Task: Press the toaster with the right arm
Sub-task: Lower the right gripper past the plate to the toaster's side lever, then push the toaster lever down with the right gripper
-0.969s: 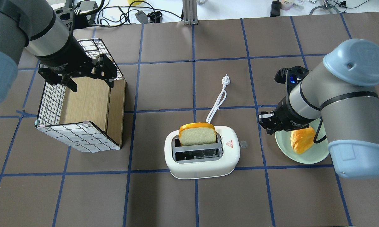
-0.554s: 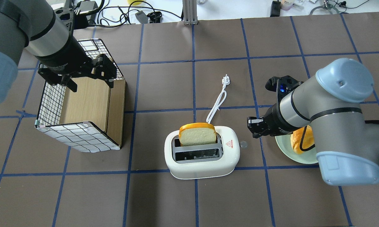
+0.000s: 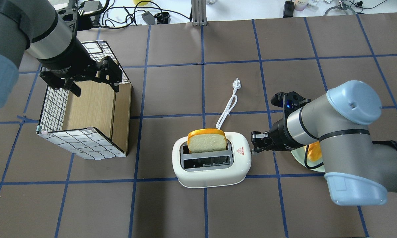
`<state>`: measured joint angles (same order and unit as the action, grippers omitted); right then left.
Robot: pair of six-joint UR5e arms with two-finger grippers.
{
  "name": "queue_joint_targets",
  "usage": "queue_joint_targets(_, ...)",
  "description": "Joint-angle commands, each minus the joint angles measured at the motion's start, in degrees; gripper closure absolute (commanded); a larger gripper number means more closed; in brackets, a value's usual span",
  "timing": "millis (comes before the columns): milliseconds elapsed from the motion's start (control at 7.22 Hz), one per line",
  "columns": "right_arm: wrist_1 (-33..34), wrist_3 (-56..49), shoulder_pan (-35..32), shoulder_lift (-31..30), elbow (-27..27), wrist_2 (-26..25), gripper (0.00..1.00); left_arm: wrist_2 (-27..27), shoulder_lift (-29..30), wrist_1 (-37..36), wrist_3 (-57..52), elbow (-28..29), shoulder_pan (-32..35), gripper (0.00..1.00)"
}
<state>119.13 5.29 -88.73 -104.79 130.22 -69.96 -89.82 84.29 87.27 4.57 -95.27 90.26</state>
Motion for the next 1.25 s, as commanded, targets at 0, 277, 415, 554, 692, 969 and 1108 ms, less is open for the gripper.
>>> queue_joint_targets(0,0.0,-0.2,0.0,0.3,-0.7,0.1,1.00,0.0,0.0,0.0,0.0,0.0,0.0,0.00)
queue_joint_targets(277,-0.7,-0.5,0.0,0.8,-0.5,-0.3,1.00,0.0,0.0,0.0,0.0,0.0,0.0,0.00)
queue_joint_targets(415,-0.7,-0.6,0.0,1.0,-0.4,-0.1,1.00,0.0,0.0,0.0,0.0,0.0,0.0,0.00)
queue_joint_targets(554,-0.7,-1.1,0.1,1.2,-0.1,-0.1,1.00,0.0,0.0,0.0,0.0,0.0,0.0,0.00)
queue_joint_targets(692,-0.7,-1.2,0.1,1.5,0.1,-0.1,1.00,0.0,0.0,0.0,0.0,0.0,0.0,0.00)
queue_joint_targets(969,-0.7,-1.4,0.0,2.4,0.1,-0.3,1.00,0.0,0.0,0.0,0.0,0.0,0.0,0.00)
queue_joint_targets(1108,-0.7,-1.3,0.0,2.8,0.1,-0.4,1.00,0.0,0.0,0.0,0.0,0.0,0.0,0.00)
